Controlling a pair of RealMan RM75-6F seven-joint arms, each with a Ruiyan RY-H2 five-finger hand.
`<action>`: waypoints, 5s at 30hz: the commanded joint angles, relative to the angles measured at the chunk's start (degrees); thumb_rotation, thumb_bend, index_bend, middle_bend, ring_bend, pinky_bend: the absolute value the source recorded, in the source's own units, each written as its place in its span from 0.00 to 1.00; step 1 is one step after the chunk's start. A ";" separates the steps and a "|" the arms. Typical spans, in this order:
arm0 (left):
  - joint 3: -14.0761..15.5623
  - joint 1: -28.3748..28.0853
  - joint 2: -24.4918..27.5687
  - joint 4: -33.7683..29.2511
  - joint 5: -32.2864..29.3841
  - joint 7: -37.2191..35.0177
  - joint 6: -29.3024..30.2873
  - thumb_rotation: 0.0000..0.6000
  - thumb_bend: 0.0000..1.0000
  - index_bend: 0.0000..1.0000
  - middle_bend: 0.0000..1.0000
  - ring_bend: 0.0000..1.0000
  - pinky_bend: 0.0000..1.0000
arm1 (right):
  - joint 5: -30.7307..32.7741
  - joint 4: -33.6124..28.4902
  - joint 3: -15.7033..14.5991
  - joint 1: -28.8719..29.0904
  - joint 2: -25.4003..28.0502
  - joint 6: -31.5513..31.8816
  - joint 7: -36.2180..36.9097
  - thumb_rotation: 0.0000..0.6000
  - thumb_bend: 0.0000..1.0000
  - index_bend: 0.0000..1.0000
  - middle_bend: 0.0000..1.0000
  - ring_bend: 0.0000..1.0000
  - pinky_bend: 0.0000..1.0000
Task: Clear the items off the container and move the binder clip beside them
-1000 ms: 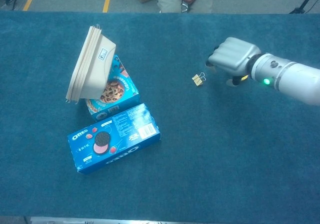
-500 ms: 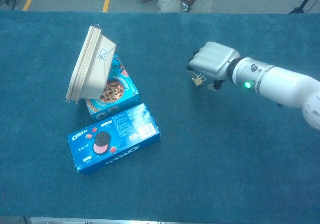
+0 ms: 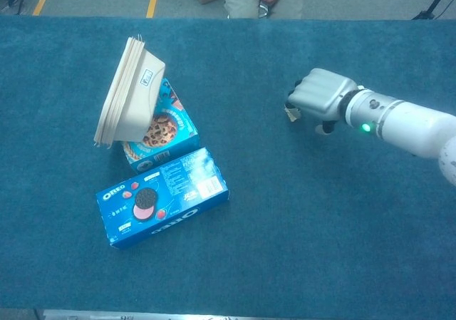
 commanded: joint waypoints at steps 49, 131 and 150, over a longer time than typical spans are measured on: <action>-0.02 -0.45 -0.47 0.70 -0.04 -0.42 -0.68 1.00 0.39 0.19 0.12 0.06 0.04 | 4.81 1.25 -0.40 -0.46 1.40 2.02 -2.82 1.00 0.23 0.39 0.32 0.22 0.38; -3.38 -5.86 -7.06 2.13 -1.08 4.97 -2.93 1.00 0.39 0.19 0.12 0.06 0.04 | -25.51 -18.56 0.34 -38.09 22.77 41.29 24.90 1.00 0.25 0.39 0.32 0.22 0.38; -3.77 -5.58 -7.40 2.65 -2.17 4.31 -2.19 1.00 0.39 0.19 0.12 0.06 0.04 | -28.24 -18.92 3.92 -41.55 22.53 38.54 23.70 1.00 0.25 0.39 0.32 0.22 0.38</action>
